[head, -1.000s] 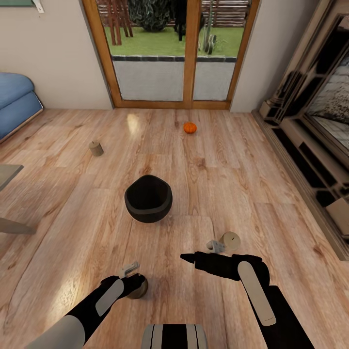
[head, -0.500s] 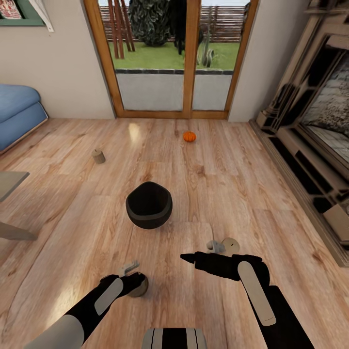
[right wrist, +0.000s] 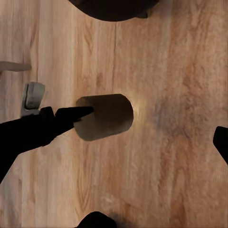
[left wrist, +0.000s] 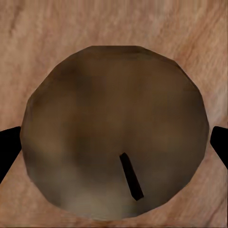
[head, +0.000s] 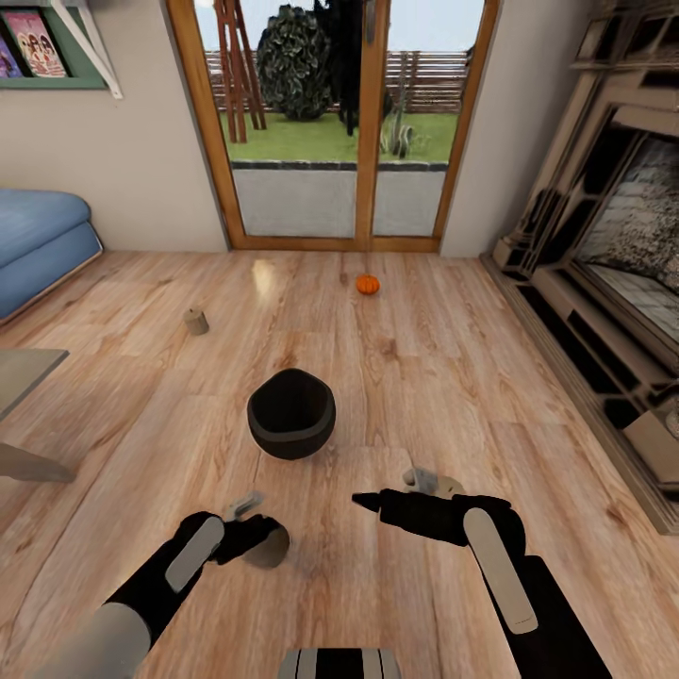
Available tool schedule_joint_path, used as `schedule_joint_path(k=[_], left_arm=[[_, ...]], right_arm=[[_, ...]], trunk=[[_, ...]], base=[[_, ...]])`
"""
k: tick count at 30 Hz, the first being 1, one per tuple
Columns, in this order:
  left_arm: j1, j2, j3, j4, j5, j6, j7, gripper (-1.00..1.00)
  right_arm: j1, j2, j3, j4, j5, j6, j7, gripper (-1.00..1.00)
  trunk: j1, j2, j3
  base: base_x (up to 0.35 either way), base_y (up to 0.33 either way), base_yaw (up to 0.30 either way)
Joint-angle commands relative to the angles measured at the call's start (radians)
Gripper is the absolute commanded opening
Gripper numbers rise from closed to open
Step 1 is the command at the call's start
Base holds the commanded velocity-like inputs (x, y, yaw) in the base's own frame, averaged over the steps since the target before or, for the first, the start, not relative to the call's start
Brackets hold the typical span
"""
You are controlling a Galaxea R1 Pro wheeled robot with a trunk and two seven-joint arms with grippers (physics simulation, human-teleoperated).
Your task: Place each of the two pumpkins and all three candles from the living room inside a cabinet in the living room (use any cabinet), then make sure every cabinet is closed, and position the cauldron so it is next to a table in the living room.
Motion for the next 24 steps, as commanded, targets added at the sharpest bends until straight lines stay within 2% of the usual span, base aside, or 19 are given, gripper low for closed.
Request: schedule_joint_path(k=[1, 2, 5, 9, 14, 16, 18, 21, 24], left_arm=[[0.000, 0.005, 0.015, -0.004, 0.017, 0.027, 0.009, -1.00], [0.000, 0.007, 0.057, -0.005, 0.016, 0.084, 0.009, -1.00], [0.000, 0.009, 0.099, -0.006, 0.014, 0.122, 0.010, -1.00], [0.000, 0.011, 0.119, -0.007, 0.014, 0.137, 0.011, -1.00], [0.002, 0.011, 0.120, -0.038, 0.013, 0.141, 0.011, -1.00], [0.003, 0.010, 0.119, -0.063, 0.009, 0.142, 0.016, -1.00], [0.004, 0.009, 0.119, -0.074, 0.009, 0.142, 0.052, -1.00], [0.004, 0.003, 0.118, -0.089, 0.013, 0.141, 0.140, -1.00], [0.005, -0.002, 0.118, -0.118, 0.016, 0.141, 0.213, -1.00]], right_arm=[[0.000, 0.000, -0.001, -0.001, 0.003, 0.004, 0.001, 1.00], [0.000, 0.000, 0.002, -0.001, 0.004, 0.005, 0.001, 1.00], [0.000, 0.000, 0.004, -0.001, 0.005, 0.005, -0.002, 1.00], [0.000, 0.000, 0.005, -0.002, 0.007, 0.005, -0.005, 1.00], [0.000, 0.000, 0.007, -0.002, 0.018, 0.005, -0.010, 1.00], [0.000, 0.000, 0.007, -0.002, 0.020, 0.007, -0.033, 1.00], [0.000, 0.000, 0.007, -0.002, 0.021, 0.008, -0.092, 1.00], [0.000, 0.000, 0.007, -0.002, 0.021, 0.008, -0.209, 1.00], [0.000, 0.002, 0.004, -0.002, 0.014, 0.008, -0.384, 1.00]], trunk=[[-0.001, 0.000, 0.003], [-0.001, 0.000, 0.007], [-0.002, 0.001, 0.019], [-0.004, 0.002, 0.034], [-0.006, 0.003, 0.053], [-0.007, 0.003, 0.061], [-0.008, 0.004, 0.069], [-0.010, 0.005, 0.080], [-0.011, 0.005, 0.092]], base=[[0.000, 0.000, 0.000], [0.000, 0.000, 0.000], [0.000, 0.000, 0.000], [0.000, 0.000, 0.000], [0.000, 0.000, 0.000], [0.000, 0.000, 0.000], [0.000, 0.000, 0.000], [0.000, 0.000, 0.000], [0.000, 0.000, 0.000]])
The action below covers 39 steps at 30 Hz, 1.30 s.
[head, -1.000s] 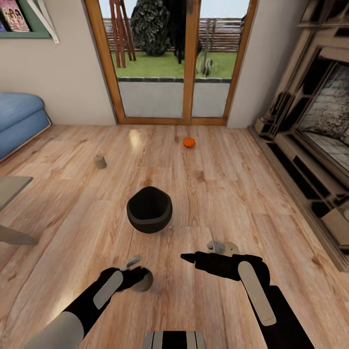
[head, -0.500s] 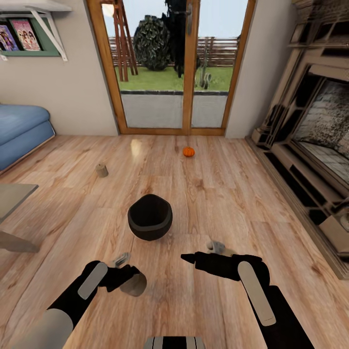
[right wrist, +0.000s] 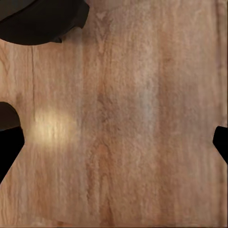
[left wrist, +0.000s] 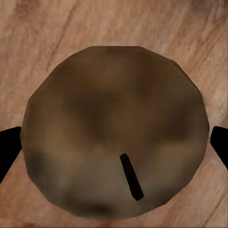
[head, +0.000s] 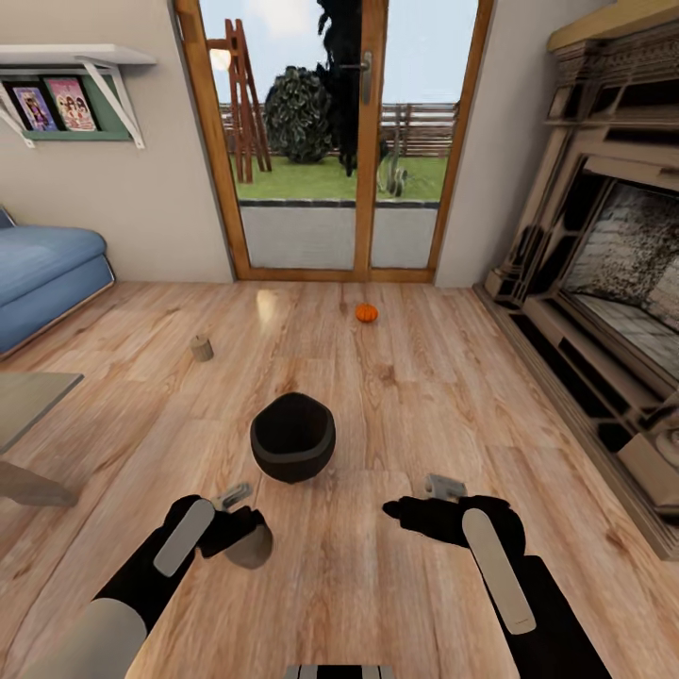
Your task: Place each of the two pumpkins and all three candles from the living room inside a cabinet in the living room (use any cabinet), then make sure every cabinet is closed, and position the cauldron so it is next to a table in the living room.
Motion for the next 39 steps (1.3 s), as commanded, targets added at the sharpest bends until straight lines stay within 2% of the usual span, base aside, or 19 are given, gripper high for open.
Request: schedule_joint_path(k=[1, 2, 8, 19, 39], left_arm=[[0.000, 0.001, -0.004, -0.004, 0.012, 0.000, 0.016, -1.00], [0.000, -0.001, -0.004, -0.010, 0.013, 0.000, 0.027, -1.00], [0.000, -0.003, -0.008, -0.020, 0.013, 0.000, 0.037, -1.00], [0.000, -0.013, -0.010, -0.075, 0.010, -0.002, 0.044, -1.00], [0.000, -0.014, -0.011, -0.078, 0.009, -0.002, 0.046, -1.00]], right_arm=[[-0.001, 0.002, 0.000, -0.001, -0.014, 0.002, -0.038, 1.00], [-0.001, 0.005, 0.000, -0.001, -0.018, 0.002, -0.094, 1.00], [-0.001, 0.009, 0.002, -0.003, -0.021, 0.002, -0.147, 1.00], [-0.001, 0.008, 0.006, -0.030, -0.022, 0.002, -0.154, 1.00], [-0.001, 0.008, 0.007, -0.030, -0.021, 0.002, -0.154, 1.00]], trunk=[[0.000, 0.000, -0.001], [0.000, 0.000, -0.001], [0.000, 0.000, -0.001], [0.000, 0.000, -0.001], [0.000, 0.000, -0.001]], base=[[0.000, 0.000, 0.000], [0.000, 0.000, 0.000], [0.031, 0.000, -0.028], [0.003, -0.055, -0.090], [0.014, -0.278, -0.003]])
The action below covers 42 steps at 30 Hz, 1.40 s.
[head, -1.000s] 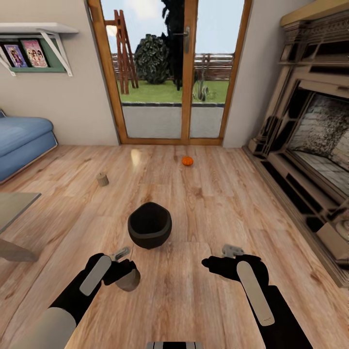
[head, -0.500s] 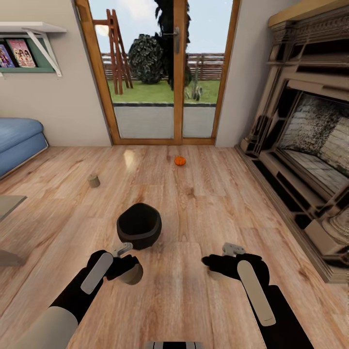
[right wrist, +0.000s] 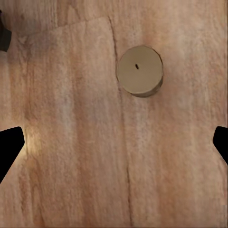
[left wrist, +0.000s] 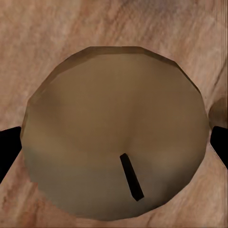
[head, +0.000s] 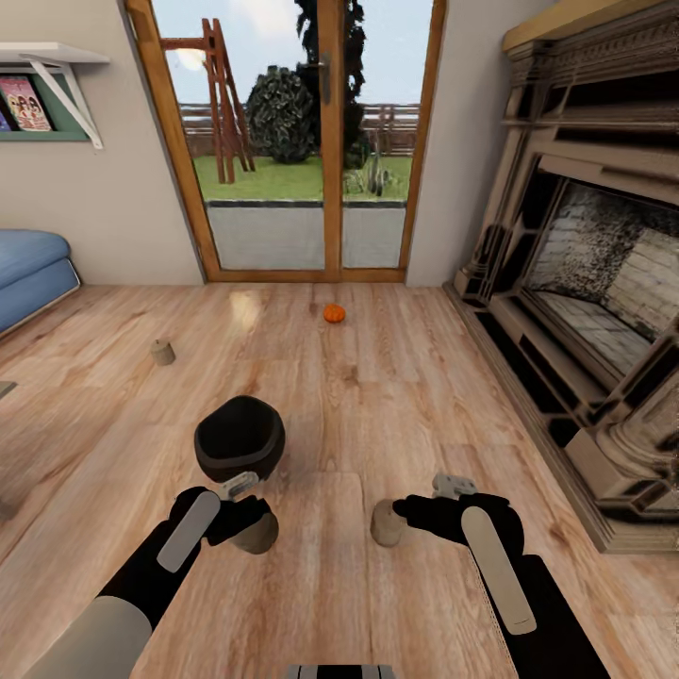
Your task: Place each of the two pumpkins and all three candles from the living room inside a cabinet in the living room (use any cabinet), then make sure every cabinet is closed, and position the cauldron so it is next to a table in the living room.
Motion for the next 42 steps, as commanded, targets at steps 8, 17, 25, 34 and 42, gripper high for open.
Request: schedule_joint_path(k=[8, 17, 25, 34, 42], left_arm=[[-0.001, 0.001, -0.004, -0.002, 0.012, -0.001, 0.011, -1.00], [0.000, 0.003, -0.004, -0.002, 0.011, 0.001, 0.012, -1.00], [0.002, 0.004, -0.002, -0.002, 0.012, 0.002, 0.012, -1.00], [0.002, 0.006, -0.002, -0.002, 0.014, 0.002, 0.013, -1.00], [0.003, 0.014, 0.000, -0.002, 0.014, 0.002, 0.013, -1.00]], right_arm=[[-0.001, 0.000, -0.003, 0.009, 0.000, 0.002, -0.021, 1.00], [-0.017, 0.027, 0.094, 0.083, -0.011, -0.004, -0.220, 1.00], [-0.094, 0.041, 0.131, 0.255, -0.011, -0.011, -0.242, 1.00], [-0.102, 0.062, 0.135, 0.271, -0.010, -0.014, -0.240, 1.00], [-0.153, 0.099, 0.193, 0.315, -0.012, -0.072, -0.243, 1.00]], trunk=[[0.000, 0.000, -0.001], [0.000, 0.000, -0.001], [0.000, 0.000, -0.001], [0.000, 0.000, -0.001], [0.000, 0.000, -0.001]], base=[[0.031, -0.299, 0.000], [0.045, -0.263, 0.000], [0.002, -0.029, 0.000], [0.002, 0.000, 0.000], [0.100, 0.060, 0.000]])
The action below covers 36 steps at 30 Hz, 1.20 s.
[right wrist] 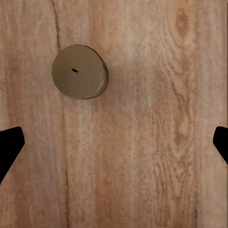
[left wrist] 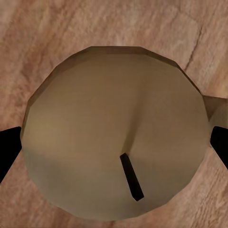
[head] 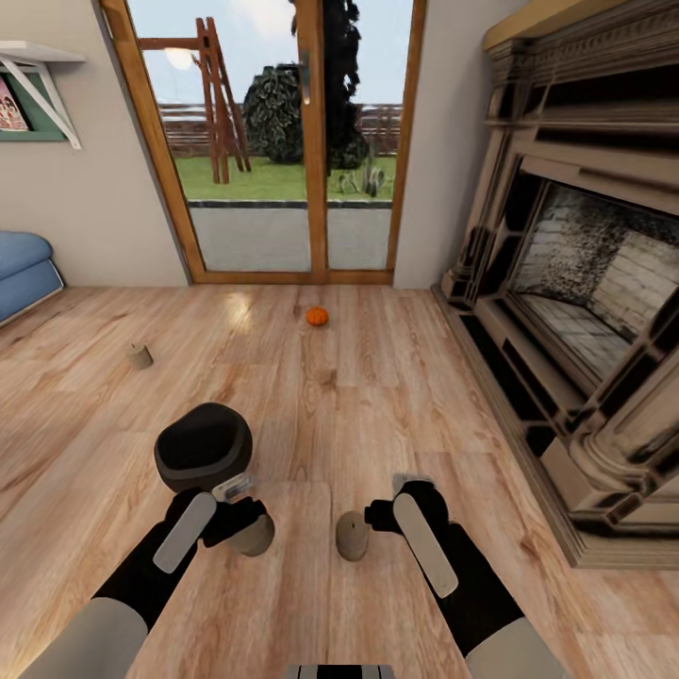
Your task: Place each of the two pumpkins and all three candles from the living room inside a cabinet in the living room (use any cabinet), then make sure every cabinet is closed, and position the cauldron so it is next to a table in the living room.
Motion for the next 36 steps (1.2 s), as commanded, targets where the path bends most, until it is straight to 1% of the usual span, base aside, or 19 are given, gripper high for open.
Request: schedule_joint_path(k=[1, 5, 7, 8, 9, 10, 12, 16, 20, 24, 28, 31, 34, 35, 36], left_arm=[[0.000, 0.002, -0.003, -0.001, 0.011, -0.001, 0.010, -1.00], [0.001, 0.003, -0.003, -0.002, 0.011, 0.003, 0.010, -1.00], [0.002, 0.003, -0.003, -0.002, 0.011, 0.035, 0.010, -1.00], [0.002, 0.002, -0.005, -0.002, 0.010, 0.080, 0.009, -1.00], [0.002, 0.000, -0.006, -0.005, 0.007, 0.168, 0.008, -1.00], [0.002, 0.001, -0.006, -0.008, 0.004, 0.208, 0.008, -1.00], [0.003, 0.006, -0.005, -0.011, -0.001, 0.244, 0.007, -1.00], [0.008, 0.020, -0.006, -0.017, -0.001, 0.262, 0.007, -1.00], [0.015, 0.028, -0.009, -0.058, -0.003, 0.268, 0.007, -1.00], [0.020, 0.035, -0.007, -0.072, -0.003, 0.268, 0.007, -1.00], [0.025, 0.051, -0.006, -0.082, 0.004, 0.269, 0.007, -1.00], [0.038, 0.076, -0.006, -0.112, 0.008, 0.270, 0.007, -1.00], [0.075, 0.120, -0.004, -0.193, 0.011, 0.270, 0.007, -1.00], [0.081, 0.126, -0.003, -0.205, 0.011, 0.270, 0.007, -1.00], [0.091, 0.136, -0.002, -0.228, 0.011, 0.270, 0.007, -1.00]], right_arm=[[-0.015, 0.001, 0.003, 0.014, -0.009, -0.001, -0.011, 1.00], [-0.053, 0.003, 0.010, 0.043, -0.010, -0.006, -0.011, 1.00], [-0.065, 0.004, 0.013, 0.054, -0.011, -0.005, -0.011, 1.00], [-0.073, 0.005, 0.015, 0.062, -0.011, -0.005, -0.011, 1.00], [-0.080, 0.006, 0.016, 0.070, -0.011, -0.005, -0.010, 1.00], [-0.082, 0.007, 0.017, 0.076, -0.011, -0.005, -0.010, 1.00], [-0.085, 0.011, 0.019, 0.085, -0.018, -0.005, -0.009, 1.00], [-0.093, 0.020, 0.020, 0.113, -0.048, -0.007, -0.004, 1.00], [-0.111, 0.023, 0.023, 0.140, -0.069, -0.008, -0.001, 1.00], [-0.115, 0.024, 0.048, 0.145, -0.078, -0.011, 0.001, 1.00], [-0.116, 0.026, 0.061, 0.148, -0.092, -0.027, 0.011, 1.00], [-0.116, 0.028, 0.064, 0.156, -0.095, -0.032, 0.015, 1.00], [-0.116, 0.028, 0.064, 0.162, -0.095, -0.034, 0.016, 1.00], [-0.116, 0.029, 0.064, 0.163, -0.095, -0.034, 0.016, 1.00], [-0.116, 0.029, 0.064, 0.163, -0.095, -0.034, 0.016, 1.00]], trunk=[[0.000, 0.000, -0.001], [0.000, 0.000, -0.001], [0.000, 0.000, -0.001], [0.000, 0.000, -0.001], [0.000, 0.000, -0.001], [0.000, 0.000, -0.001], [0.000, 0.000, -0.001], [0.000, 0.000, -0.001], [0.000, 0.000, -0.001], [0.000, 0.000, -0.001], [0.000, 0.000, -0.001], [0.000, 0.000, -0.001], [0.000, 0.000, -0.001], [0.000, 0.000, -0.001], [0.000, 0.000, -0.001]], base=[[0.018, 0.011, 0.000], [0.006, 0.153, 0.000], [0.002, 0.135, 0.000], [0.010, 0.115, 0.000], [0.009, 0.073, 0.000], [0.005, 0.070, 0.000], [0.003, 0.055, 0.000], [0.001, 0.020, 0.000], [0.003, 0.007, 0.000], [0.116, 0.131, 0.000], [0.051, 0.065, 0.000], [0.012, 0.016, 0.000], [0.002, 0.003, 0.000], [0.001, 0.001, 0.000], [0.000, 0.000, 0.000]])
